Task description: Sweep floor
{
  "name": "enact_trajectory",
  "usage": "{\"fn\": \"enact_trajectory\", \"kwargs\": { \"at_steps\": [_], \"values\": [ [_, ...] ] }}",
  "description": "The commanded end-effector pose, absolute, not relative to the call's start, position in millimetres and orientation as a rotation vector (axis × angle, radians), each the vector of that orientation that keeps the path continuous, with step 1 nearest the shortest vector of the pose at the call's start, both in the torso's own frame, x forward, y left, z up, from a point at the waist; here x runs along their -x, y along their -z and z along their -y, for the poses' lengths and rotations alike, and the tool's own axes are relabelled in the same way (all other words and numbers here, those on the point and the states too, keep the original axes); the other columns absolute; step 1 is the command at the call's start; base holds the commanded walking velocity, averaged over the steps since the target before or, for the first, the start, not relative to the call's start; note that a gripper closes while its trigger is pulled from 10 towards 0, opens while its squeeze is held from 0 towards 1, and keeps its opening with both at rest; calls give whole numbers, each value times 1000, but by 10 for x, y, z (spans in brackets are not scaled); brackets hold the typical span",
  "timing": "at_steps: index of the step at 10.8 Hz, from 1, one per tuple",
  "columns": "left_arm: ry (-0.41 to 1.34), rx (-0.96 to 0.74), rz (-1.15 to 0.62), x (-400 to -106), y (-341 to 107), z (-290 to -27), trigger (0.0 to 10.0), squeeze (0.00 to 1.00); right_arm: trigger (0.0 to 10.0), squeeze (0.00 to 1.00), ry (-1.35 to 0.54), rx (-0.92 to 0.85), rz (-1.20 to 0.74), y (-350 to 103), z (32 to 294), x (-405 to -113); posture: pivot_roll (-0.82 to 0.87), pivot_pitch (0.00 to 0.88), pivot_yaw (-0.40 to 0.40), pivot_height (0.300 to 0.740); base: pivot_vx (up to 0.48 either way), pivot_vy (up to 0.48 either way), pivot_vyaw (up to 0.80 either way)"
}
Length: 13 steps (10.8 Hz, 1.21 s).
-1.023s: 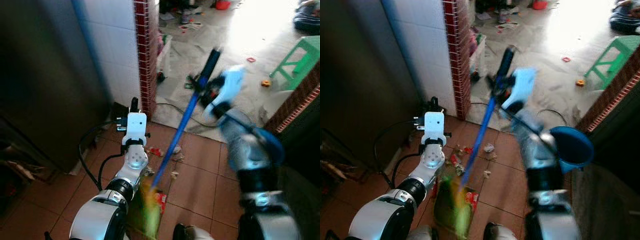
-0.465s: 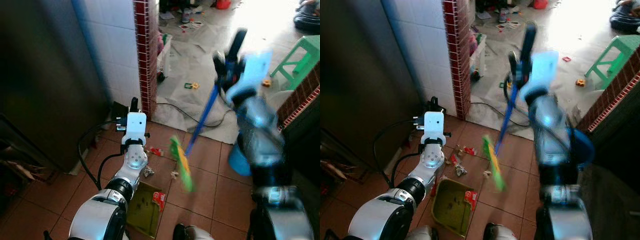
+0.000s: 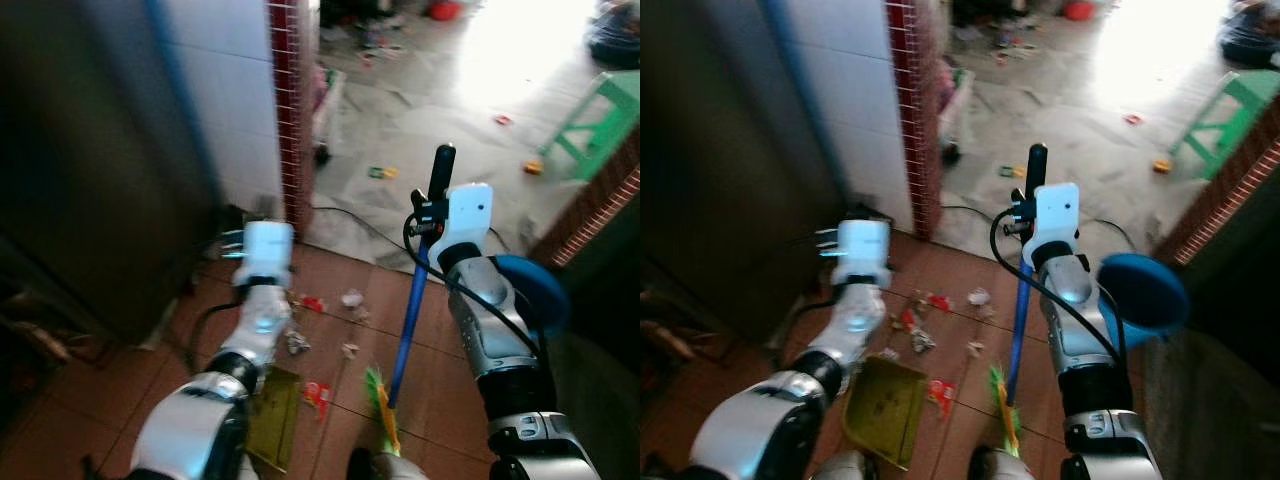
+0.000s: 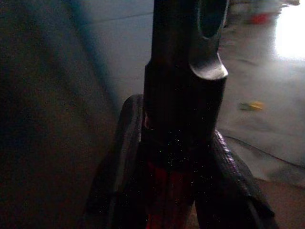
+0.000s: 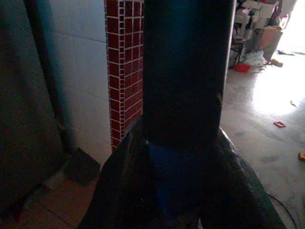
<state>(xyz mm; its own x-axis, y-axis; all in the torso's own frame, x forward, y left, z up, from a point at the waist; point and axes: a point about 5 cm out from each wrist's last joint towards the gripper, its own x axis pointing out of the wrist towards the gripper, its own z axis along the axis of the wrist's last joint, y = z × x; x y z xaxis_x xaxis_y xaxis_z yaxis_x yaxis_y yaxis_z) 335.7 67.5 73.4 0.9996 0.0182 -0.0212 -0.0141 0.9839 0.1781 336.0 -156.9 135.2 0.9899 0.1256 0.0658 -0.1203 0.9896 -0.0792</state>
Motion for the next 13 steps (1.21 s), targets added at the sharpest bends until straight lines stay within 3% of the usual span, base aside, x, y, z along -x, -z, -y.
{"fn": "enact_trajectory", "kwargs": {
  "at_steps": [1,7,9,10,12,13],
  "values": [
    [32,-136,-92,-3314,-655,-563,10000,0,10000,0,-118,83,121,-1454,1542,-3409,-84,38,9,740,0,0,0],
    [130,-7,-175,-3269,-584,-440,10000,0,10000,0,-98,-62,44,-1314,1459,-3436,-87,43,21,740,0,0,0],
    [126,3,-186,-3269,-570,-458,10000,0,10000,0,-105,-306,-27,-1313,1448,-3477,-88,44,20,740,0,0,0],
    [129,2,-189,-3267,-566,-458,10000,0,10000,0,-228,-412,-5,-1502,1365,-3498,-91,47,20,740,0,0,0],
    [132,1,-192,-3265,-562,-458,10000,0,10000,0,-390,-359,91,-1870,1353,-3521,-95,45,22,740,0,0,0],
    [134,0,-192,-3265,-561,-458,10000,0,10000,0,-414,-211,158,-2002,1395,-3532,-95,47,23,740,0,0,0]
  ]
}}
